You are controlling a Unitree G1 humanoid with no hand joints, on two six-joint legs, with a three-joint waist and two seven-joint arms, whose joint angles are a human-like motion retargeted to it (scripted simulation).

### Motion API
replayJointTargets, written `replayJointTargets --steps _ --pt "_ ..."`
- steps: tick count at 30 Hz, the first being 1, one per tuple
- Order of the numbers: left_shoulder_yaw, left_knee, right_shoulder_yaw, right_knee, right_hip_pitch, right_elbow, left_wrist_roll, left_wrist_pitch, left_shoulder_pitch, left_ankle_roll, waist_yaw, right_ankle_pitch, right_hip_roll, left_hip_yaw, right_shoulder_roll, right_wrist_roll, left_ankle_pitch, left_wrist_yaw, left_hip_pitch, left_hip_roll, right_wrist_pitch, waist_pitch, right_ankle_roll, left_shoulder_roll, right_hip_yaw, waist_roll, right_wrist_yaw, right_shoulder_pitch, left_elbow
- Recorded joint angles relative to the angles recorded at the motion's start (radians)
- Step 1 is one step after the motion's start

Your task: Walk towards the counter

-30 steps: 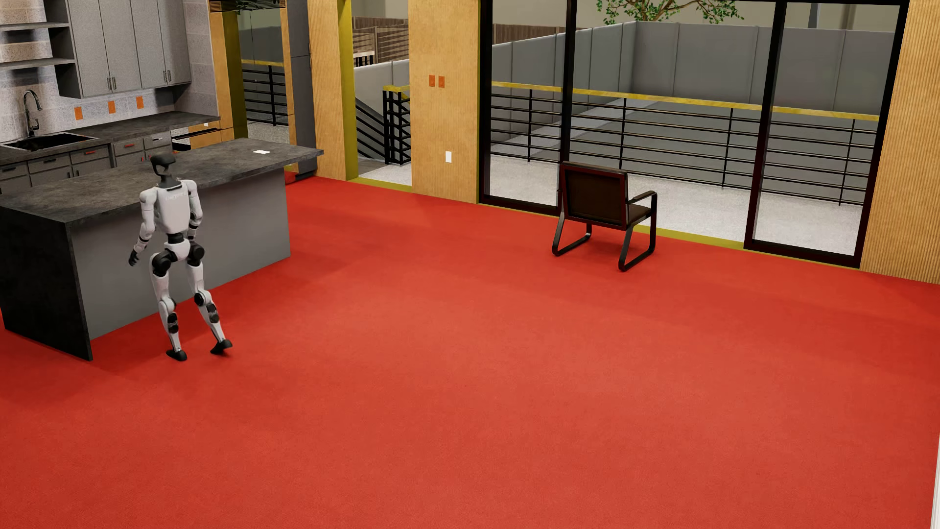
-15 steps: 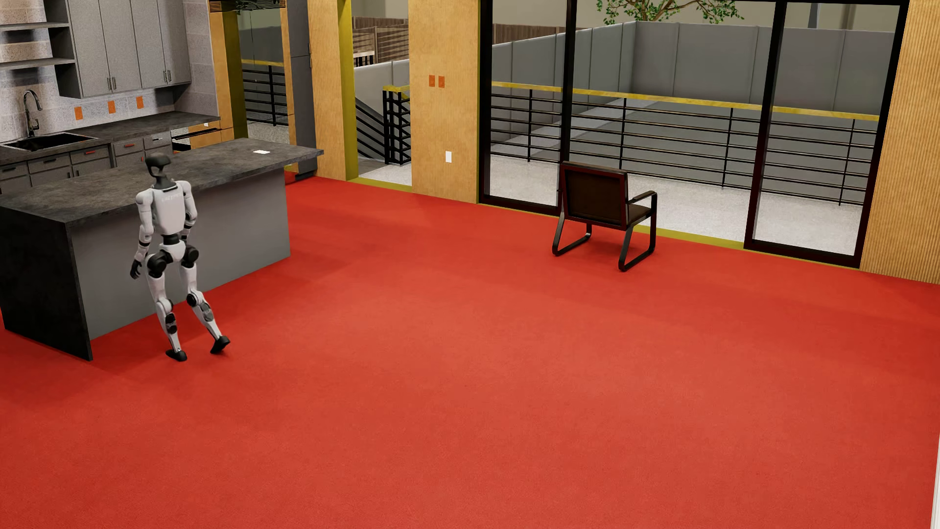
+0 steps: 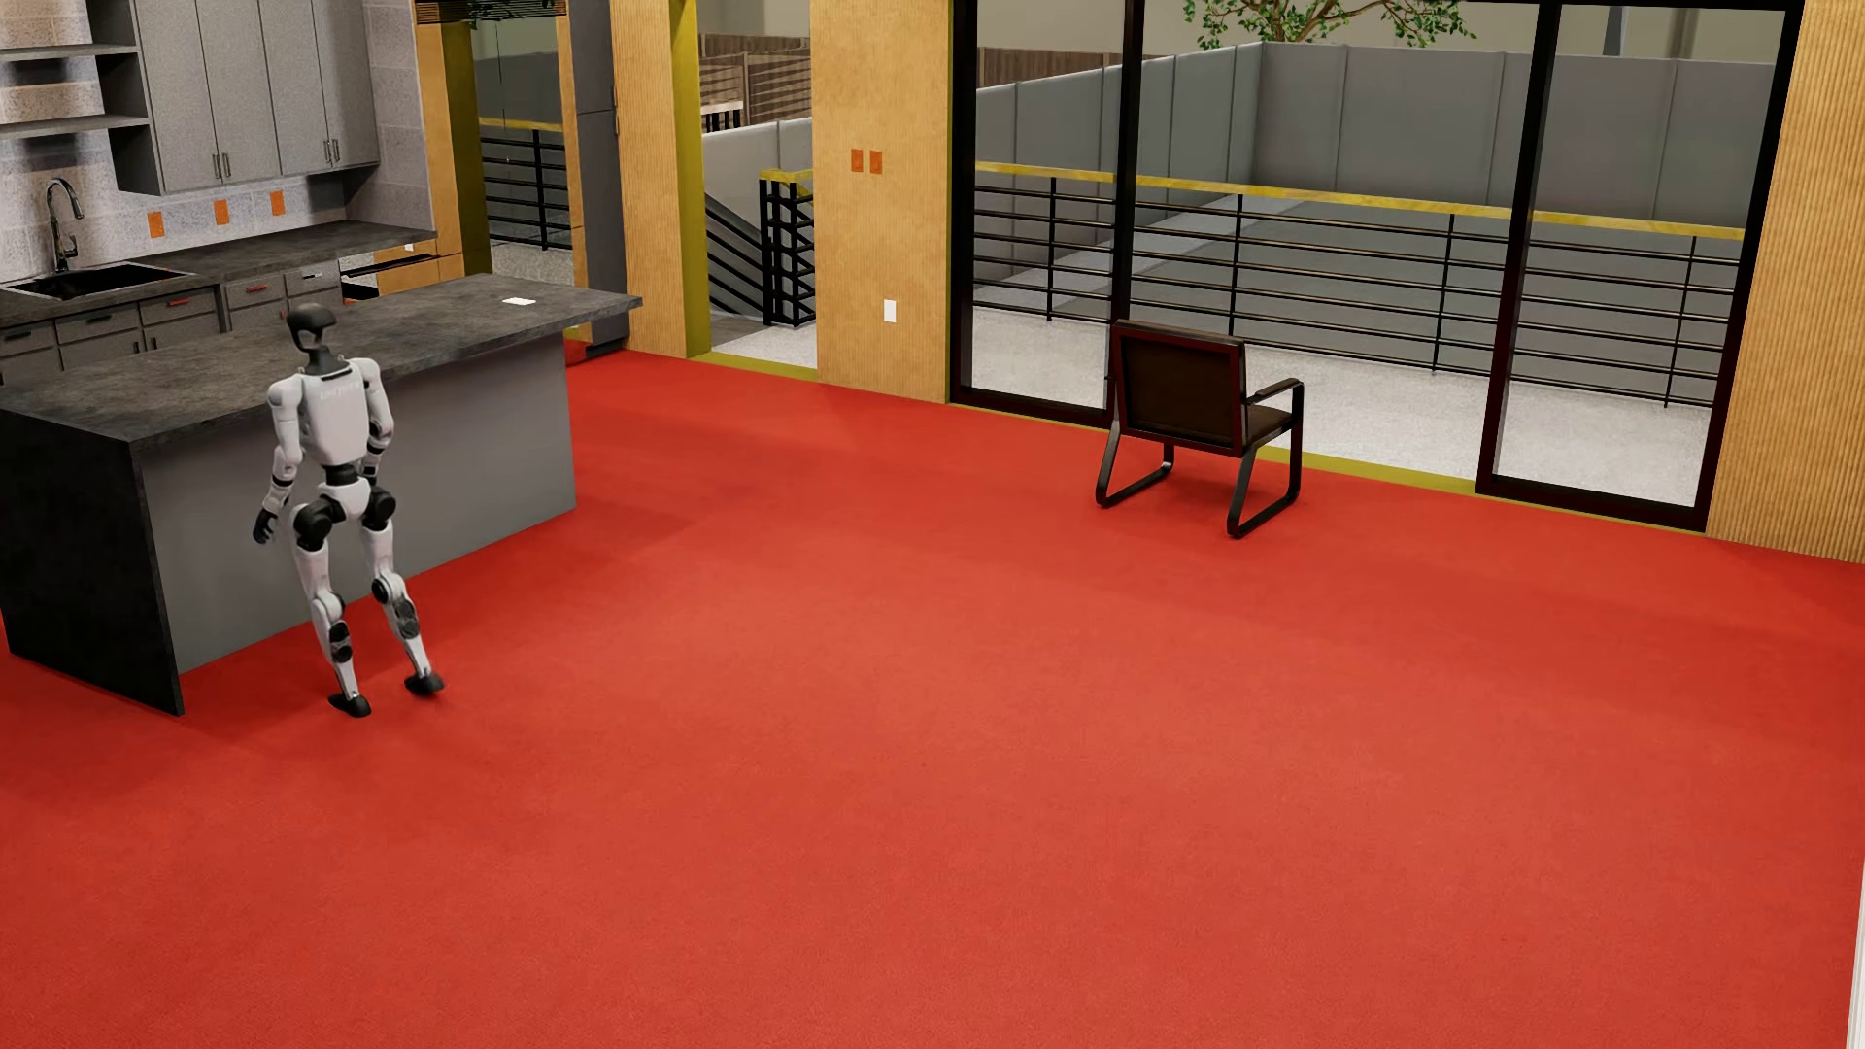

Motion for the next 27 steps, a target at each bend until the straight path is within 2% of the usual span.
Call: replayJointTargets --steps 5,10,12,14,16,19,24,27 --pt "-0.015 -0.001 -0.012 -0.033 -0.074 -0.014 -0.005 -0.005 -0.017 -0.019 -0.009 0.012 0.071 -0.02 -0.007 -0.005 0.006 0.0 -0.008 0.003 0.002 0.013 0.031 -0.01 0.189 0.004 -0.004 -0.001 -0.006" --pt "-0.003 -0.023 -0.002 -0.2 0.018 0.017 -0.022 0.01 0.018 -0.045 -0.006 0.039 0.099 -0.045 0.006 -0.012 0.018 0.02 0.01 0.037 0.004 0.009 -0.056 -0.007 0.132 0.016 0.003 -0.01 0.004" --pt "0.007 -0.022 0.004 -0.24 0.038 0.034 -0.017 0.039 0.053 -0.058 -0.006 0.056 0.125 -0.037 0.007 -0.019 0.017 0.073 0.013 0.063 0.001 0.007 -0.064 -0.009 0.143 0.028 0.009 -0.027 0.003" --pt "-0.006 -0.022 -0.005 -0.266 0.05 0.04 0.001 0.106 0.07 -0.071 -0.009 0.064 0.147 -0.034 0.015 -0.018 0.017 0.144 0.014 0.086 -0.009 0.006 -0.075 -0.025 0.149 0.038 -0.006 -0.04 0.009" --pt "-0.03 -0.016 -0.023 -0.277 0.052 0.034 0.008 0.134 0.068 -0.085 -0.016 0.071 0.164 -0.04 0.023 -0.008 0.018 0.162 0.006 0.102 -0.016 0.003 -0.086 -0.032 0.145 0.047 -0.023 -0.038 0.035" --pt "-0.049 0.017 -0.04 -0.268 0.038 0.044 -0.008 0.124 0.043 -0.099 -0.023 0.072 0.176 -0.058 0.028 0.0 0.021 0.146 -0.025 0.111 -0.016 -0.001 -0.099 -0.034 0.123 0.061 -0.029 -0.031 0.04" --pt "-0.06 0.085 -0.017 -0.25 0.014 0.089 -0.051 0.056 0.011 -0.112 -0.023 0.069 0.179 -0.074 0.018 -0.022 0.037 0.146 -0.083 0.11 0.011 -0.001 -0.113 -0.021 0.08 0.083 -0.006 -0.038 -0.069" --pt "-0.086 0.109 -0.021 -0.24 0.0 0.096 -0.066 0.046 0.002 -0.115 -0.025 0.069 0.178 -0.066 0.008 -0.022 0.05 0.147 -0.109 0.113 0.016 0.001 -0.121 -0.017 0.062 0.097 -0.009 -0.045 -0.116"
